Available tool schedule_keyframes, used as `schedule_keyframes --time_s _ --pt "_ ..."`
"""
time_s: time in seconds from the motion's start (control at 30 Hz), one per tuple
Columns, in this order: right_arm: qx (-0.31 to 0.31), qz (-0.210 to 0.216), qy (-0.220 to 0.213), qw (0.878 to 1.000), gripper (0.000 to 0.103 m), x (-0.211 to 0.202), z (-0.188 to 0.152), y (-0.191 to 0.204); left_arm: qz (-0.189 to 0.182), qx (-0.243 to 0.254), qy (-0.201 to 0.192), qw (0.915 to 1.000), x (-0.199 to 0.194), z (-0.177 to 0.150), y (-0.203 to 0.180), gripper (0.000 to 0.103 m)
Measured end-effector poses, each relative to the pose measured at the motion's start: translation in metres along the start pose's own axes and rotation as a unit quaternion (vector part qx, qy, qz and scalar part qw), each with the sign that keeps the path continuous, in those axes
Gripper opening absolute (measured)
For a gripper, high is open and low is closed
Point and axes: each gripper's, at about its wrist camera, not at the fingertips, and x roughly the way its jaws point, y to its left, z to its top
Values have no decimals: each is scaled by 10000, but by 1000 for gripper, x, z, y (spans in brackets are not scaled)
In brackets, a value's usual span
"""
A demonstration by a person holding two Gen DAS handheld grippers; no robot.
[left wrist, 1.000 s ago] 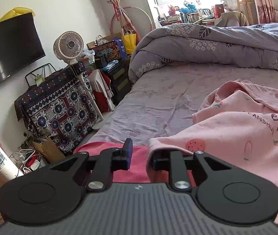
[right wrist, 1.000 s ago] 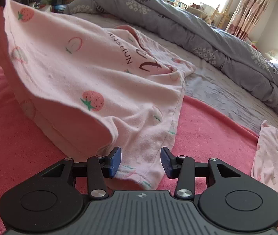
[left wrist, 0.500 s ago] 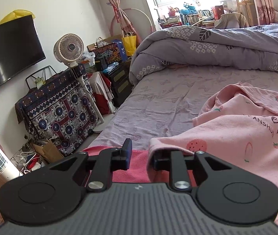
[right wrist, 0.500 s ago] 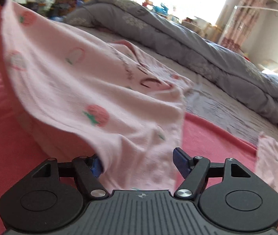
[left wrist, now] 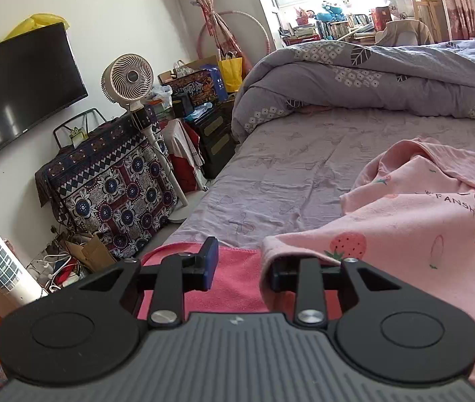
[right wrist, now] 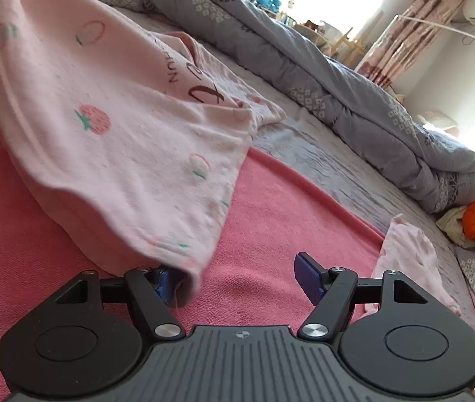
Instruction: Fold clothes
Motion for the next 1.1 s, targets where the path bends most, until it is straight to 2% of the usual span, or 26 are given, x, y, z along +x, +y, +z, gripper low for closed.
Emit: schedule_keyframes --time_s 0.07,0.13,0.23,0.3,0.33,0.37,0.43,0.53,0.67,0.73,0.8,0.9,0.93,1.0,1.07,1.1 --pt "320 -135 138 9993 69 9 -1 -10 -5 63 -1 10000 1 0 2 40" --pt "603 -250 102 9978 69 13 -1 -23 15 176 24 9998 2 -6 0 41" --pt "719 -26 -22 9974 66 17 0 -35 67 358 66 9993 4 -17 -5 41" --pt "656 476 50 9967 42 19 0 -34 94 477 124 9987 6 -26 -8 41" --pt "637 758 149 9950 7 21 0 -34 92 546 202 9983 9 -31 -11 41" --pt "682 999 307 9922 6 24 1 -34 102 627 277 9976 12 -36 -13 41" --pt "927 1105 445 9885 6 24 3 -43 79 789 402 9960 17 -49 -16 41" --pt "1441 851 487 9847 6 13 9 -72 -95 928 655 9935 24 -65 -21 47" --pt "2023 525 459 9768 6 -13 17 -119 -510 1082 873 9890 21 -83 -34 55" --pt "2025 394 437 9775 6 -26 20 -134 -920 1108 969 9848 15 -91 -43 54" --pt "2059 315 480 9769 6 -34 21 -145 -1458 1079 1113 9771 9 -98 -49 54" --pt "2226 298 552 9729 6 -41 19 -158 -2387 927 1456 9556 3 -106 -56 54" --pt "2225 296 527 9731 6 -43 19 -159 -2534 890 1523 9511 1 -109 -59 54" --pt "2214 273 499 9735 6 -44 21 -160 -2466 902 1545 9525 -1 -115 -65 55" --pt "2218 244 493 9735 6 -44 22 -160 -2017 950 1509 9631 2 -119 -67 55" --pt "2253 228 524 9726 6 -43 22 -162 -1879 834 1528 9666 4 -119 -64 51"
